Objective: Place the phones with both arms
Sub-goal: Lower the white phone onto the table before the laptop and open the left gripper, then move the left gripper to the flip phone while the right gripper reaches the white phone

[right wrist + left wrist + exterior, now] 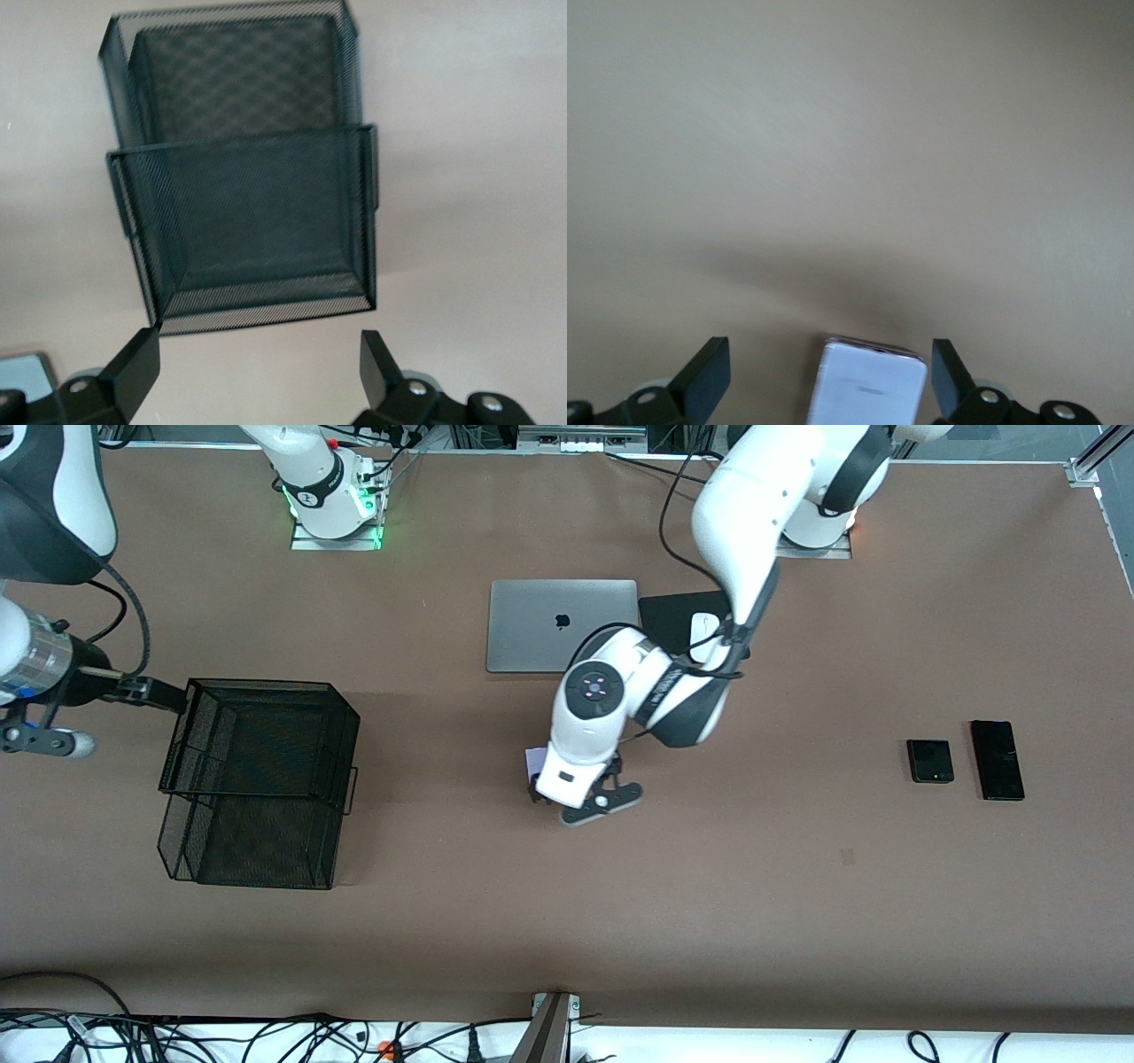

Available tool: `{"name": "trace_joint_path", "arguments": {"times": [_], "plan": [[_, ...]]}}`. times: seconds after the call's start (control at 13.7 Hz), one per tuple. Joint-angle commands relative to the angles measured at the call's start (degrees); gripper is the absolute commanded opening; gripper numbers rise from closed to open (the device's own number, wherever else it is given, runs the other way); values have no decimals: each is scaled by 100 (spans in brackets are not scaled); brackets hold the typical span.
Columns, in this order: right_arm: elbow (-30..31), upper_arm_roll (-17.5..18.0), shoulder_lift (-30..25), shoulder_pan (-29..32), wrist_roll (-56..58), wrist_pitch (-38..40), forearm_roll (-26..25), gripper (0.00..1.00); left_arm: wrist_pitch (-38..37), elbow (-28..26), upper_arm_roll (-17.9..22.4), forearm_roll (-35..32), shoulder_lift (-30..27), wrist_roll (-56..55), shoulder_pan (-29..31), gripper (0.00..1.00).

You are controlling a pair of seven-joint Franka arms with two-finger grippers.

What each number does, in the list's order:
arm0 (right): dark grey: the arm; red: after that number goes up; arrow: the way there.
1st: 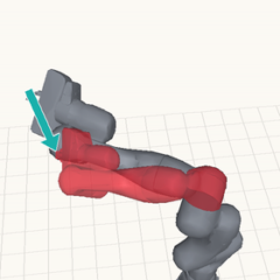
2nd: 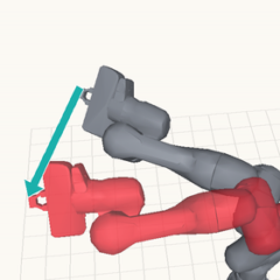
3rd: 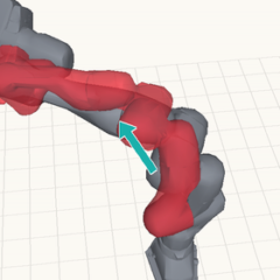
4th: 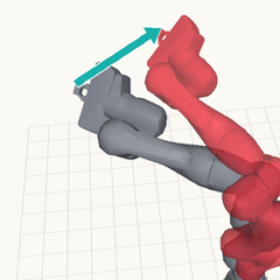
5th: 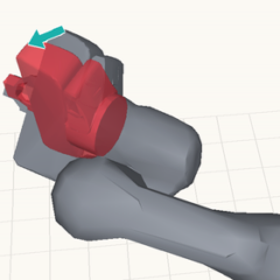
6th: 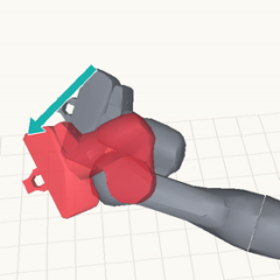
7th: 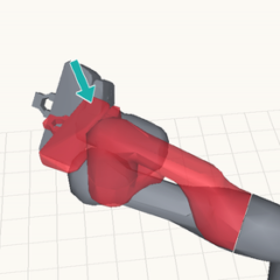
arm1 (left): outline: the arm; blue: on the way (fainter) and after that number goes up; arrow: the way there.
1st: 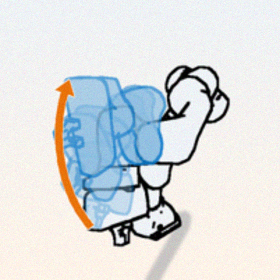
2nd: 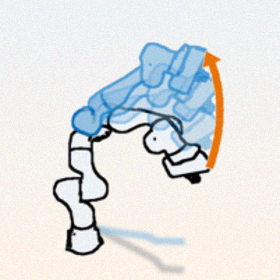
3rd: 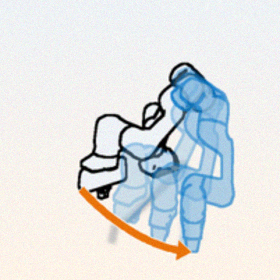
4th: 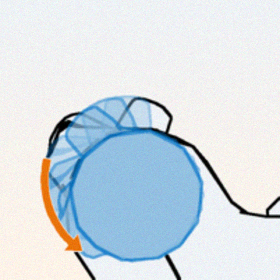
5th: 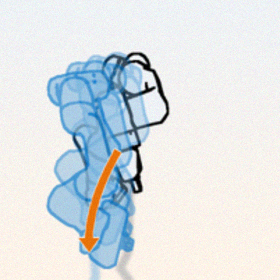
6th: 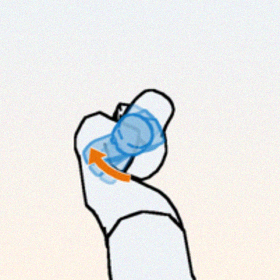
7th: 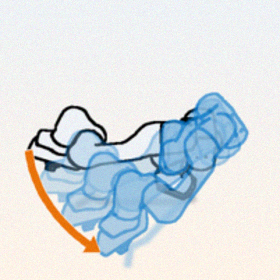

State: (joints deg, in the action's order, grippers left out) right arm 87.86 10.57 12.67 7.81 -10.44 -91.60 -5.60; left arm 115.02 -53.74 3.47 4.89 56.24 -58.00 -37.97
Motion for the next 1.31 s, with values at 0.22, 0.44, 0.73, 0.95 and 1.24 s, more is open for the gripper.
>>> {"name": "trace_joint_path", "arguments": {"times": [0.22, 0.44, 0.73, 0.95, 1.24], "plan": [[56, 744, -20, -234, -543, -217, 857, 100, -1779, -890, 48, 48, -570, 2281, 816, 100], [56, 745, 366, -1042, -1064, -945, 815, 100, -1861, -1734, 66, -408, -965, 3634, 1483, 100], [47, 745, 1306, -2036, -1223, -2051, 798, 100, -1730, -2367, 66, -1146, -1211, 4954, 2283, 100], [56, 718, 1939, -2555, -1590, -2958, 378, 100, -451, -3953, 57, -1394, -2192, 6157, 3160, 100], [56, 710, 2555, -2907, -1873, -3793, 68, 100, 519, -5171, 57, -1394, -2872, 6539, 3822, 100]]}}
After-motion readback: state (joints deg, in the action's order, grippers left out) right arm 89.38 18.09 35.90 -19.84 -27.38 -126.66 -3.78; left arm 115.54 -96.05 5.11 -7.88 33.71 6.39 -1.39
